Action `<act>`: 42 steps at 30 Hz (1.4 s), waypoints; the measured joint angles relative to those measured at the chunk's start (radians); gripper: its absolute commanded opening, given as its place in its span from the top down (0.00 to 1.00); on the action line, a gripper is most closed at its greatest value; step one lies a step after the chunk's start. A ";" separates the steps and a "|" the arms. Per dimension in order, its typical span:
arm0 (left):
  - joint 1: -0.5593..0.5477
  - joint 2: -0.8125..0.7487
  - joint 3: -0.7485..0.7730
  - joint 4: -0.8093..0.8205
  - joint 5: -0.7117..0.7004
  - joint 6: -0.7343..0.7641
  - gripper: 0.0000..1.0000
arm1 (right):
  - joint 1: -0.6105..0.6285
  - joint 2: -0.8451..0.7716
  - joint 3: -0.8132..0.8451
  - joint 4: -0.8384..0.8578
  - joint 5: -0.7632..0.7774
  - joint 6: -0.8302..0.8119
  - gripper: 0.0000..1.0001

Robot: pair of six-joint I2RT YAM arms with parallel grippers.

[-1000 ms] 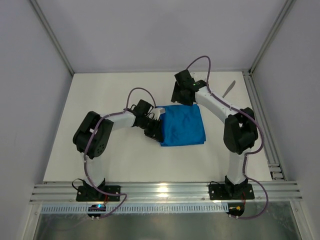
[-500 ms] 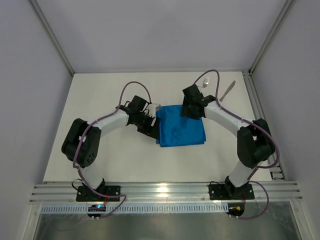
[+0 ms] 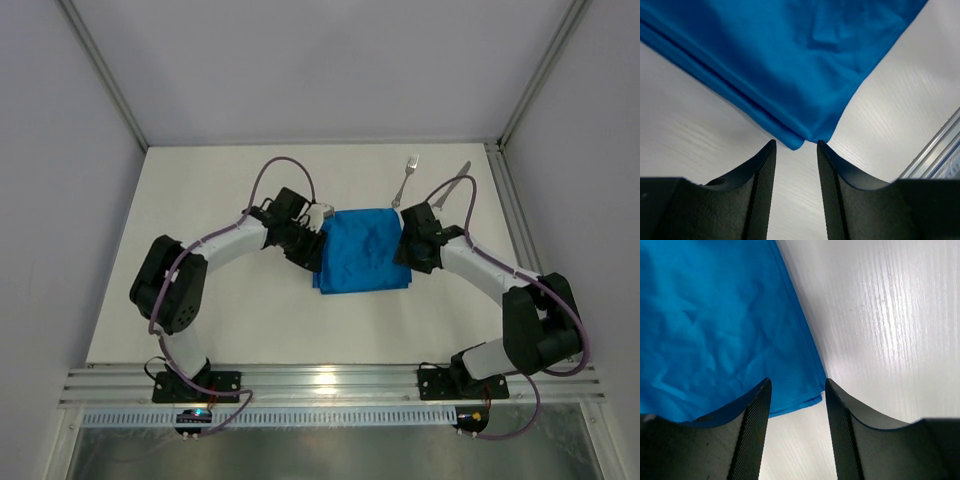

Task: Fold the napkin into a case and place the utensils inside
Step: Move the lower triangle-folded napkin to the center of the board.

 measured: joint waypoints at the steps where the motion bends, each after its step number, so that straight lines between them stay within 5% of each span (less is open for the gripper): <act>1: -0.021 0.000 0.000 -0.004 -0.005 0.008 0.57 | -0.002 -0.005 -0.019 0.005 -0.002 0.000 0.51; 5: -0.098 0.012 -0.003 -0.026 -0.028 0.037 0.51 | -0.008 -0.034 -0.060 0.007 -0.008 0.000 0.52; 17: -0.191 0.070 -0.014 -0.049 -0.160 0.115 0.54 | -0.009 -0.138 -0.123 0.016 -0.015 0.000 0.56; 22: -0.196 0.070 -0.014 -0.047 -0.212 0.148 0.89 | -0.009 -0.211 -0.129 0.010 -0.016 0.000 0.57; 25: -0.196 0.070 -0.014 -0.042 -0.235 0.159 1.00 | -0.009 -0.237 -0.137 0.016 -0.017 0.000 0.57; 30: -0.196 0.067 -0.014 -0.040 -0.249 0.175 0.99 | -0.009 -0.238 -0.168 0.022 -0.032 0.000 0.57; 42: -0.195 -0.021 -0.023 -0.046 -0.299 0.231 0.69 | -0.009 -0.208 -0.201 0.090 -0.094 0.000 0.57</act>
